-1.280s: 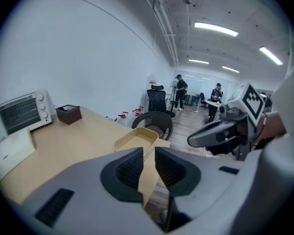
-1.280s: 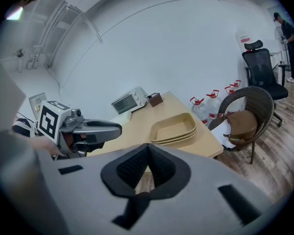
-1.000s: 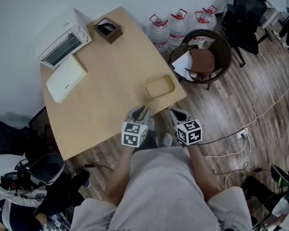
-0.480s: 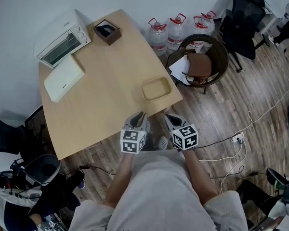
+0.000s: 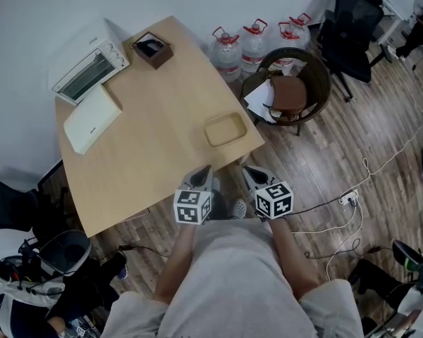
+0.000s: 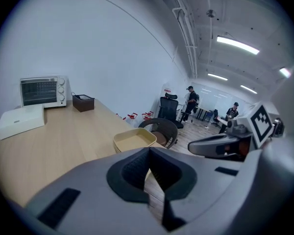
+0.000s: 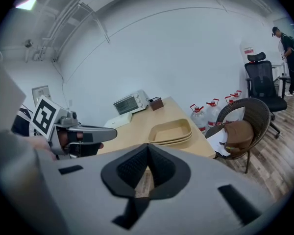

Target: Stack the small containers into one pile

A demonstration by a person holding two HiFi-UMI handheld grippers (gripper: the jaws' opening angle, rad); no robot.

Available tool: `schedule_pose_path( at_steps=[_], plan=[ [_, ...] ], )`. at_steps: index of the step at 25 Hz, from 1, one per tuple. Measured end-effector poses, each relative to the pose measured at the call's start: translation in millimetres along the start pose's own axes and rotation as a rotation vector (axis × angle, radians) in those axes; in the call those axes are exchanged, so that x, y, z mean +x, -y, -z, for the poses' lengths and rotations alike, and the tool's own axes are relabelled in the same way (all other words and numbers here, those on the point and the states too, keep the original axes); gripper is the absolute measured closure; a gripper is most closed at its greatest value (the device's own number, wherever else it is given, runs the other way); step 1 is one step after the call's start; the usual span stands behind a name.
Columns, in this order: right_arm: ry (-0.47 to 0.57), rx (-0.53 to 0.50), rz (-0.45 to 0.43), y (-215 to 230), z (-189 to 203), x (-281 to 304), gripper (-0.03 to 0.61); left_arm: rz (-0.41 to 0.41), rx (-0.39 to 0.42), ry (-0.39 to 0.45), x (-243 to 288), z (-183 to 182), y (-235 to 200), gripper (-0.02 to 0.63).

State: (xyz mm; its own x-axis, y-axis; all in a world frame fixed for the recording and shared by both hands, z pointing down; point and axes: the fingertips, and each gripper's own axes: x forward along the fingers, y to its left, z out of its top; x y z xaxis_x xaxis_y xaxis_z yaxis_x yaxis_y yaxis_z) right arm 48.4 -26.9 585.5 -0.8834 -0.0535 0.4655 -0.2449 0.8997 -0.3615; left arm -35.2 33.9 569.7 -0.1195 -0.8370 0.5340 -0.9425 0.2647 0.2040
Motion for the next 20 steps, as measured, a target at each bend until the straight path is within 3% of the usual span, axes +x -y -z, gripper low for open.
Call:
schedule_pose_path(
  at_steps=[20],
  plan=[
    [0.021, 0.028, 0.016, 10, 6, -10, 0.574, 0.014, -0.069, 0.026, -5, 4, 2, 0.611]
  ],
)
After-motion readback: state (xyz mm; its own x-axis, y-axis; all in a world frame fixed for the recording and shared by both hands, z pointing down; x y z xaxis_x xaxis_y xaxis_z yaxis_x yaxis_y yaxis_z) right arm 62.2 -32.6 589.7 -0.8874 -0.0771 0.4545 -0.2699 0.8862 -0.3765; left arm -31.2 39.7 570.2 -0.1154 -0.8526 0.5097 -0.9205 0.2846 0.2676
